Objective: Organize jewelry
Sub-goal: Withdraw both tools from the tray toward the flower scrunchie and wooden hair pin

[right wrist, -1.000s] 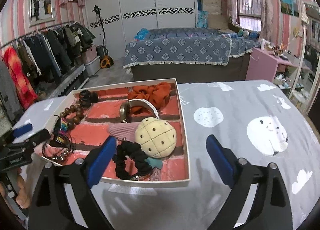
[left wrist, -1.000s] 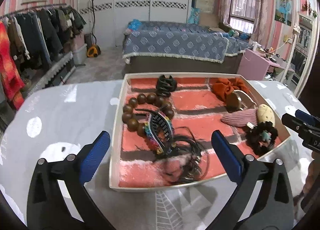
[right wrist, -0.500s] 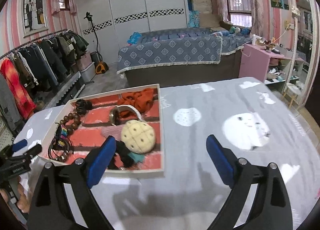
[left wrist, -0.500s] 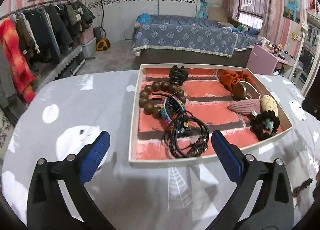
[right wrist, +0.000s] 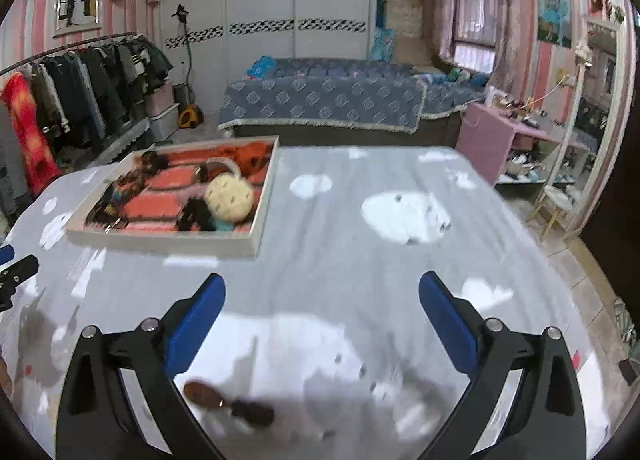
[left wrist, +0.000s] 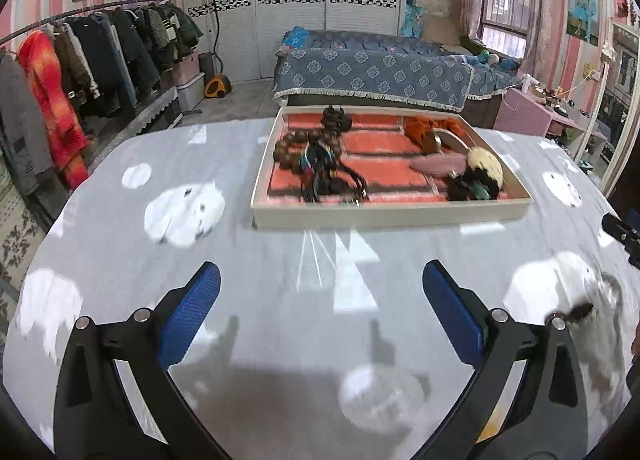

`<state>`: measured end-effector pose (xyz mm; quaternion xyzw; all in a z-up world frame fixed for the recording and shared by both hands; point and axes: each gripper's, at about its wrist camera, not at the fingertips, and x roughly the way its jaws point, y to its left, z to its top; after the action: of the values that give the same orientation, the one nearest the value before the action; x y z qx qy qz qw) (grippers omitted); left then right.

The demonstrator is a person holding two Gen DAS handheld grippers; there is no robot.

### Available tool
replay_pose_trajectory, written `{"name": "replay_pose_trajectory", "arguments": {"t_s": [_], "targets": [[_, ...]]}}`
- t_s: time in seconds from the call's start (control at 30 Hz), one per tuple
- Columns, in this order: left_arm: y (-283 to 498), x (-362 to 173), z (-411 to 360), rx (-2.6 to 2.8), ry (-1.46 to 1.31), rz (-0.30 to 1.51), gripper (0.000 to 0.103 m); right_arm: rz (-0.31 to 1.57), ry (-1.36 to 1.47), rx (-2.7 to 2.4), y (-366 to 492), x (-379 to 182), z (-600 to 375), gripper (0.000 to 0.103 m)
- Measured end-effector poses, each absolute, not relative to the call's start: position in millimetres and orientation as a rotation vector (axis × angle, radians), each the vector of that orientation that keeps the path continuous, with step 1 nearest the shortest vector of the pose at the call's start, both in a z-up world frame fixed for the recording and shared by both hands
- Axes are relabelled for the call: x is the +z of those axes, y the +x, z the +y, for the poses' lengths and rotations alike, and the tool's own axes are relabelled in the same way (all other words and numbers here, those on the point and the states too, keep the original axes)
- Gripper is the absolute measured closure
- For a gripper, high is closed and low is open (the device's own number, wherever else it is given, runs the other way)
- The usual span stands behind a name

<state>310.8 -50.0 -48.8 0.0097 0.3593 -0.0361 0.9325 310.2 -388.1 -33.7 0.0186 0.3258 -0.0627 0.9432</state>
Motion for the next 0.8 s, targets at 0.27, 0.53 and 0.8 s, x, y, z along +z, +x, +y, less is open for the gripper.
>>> {"name": "replay_pose_trajectory", "arguments": {"t_s": [0.27,0.53,0.8], "targets": [[254.4,-57.8,-66.2,-0.044,0.01,0.745,0.005,0.683,-0.003,-0.104,272.4,-54.0,-380.4,0.008],[216.7,-65.2,-87.3,-0.047,0.014,0.758,0.005,0.711,0.046,-0.087,254.4,-60.8,-385.5,0.008],[208.2,-82.5,-107.1,-0.071,0.039,0.802,0.005,0.754,0.039,-0.075,259.6,-75.2,-378.5,0.017]]}}
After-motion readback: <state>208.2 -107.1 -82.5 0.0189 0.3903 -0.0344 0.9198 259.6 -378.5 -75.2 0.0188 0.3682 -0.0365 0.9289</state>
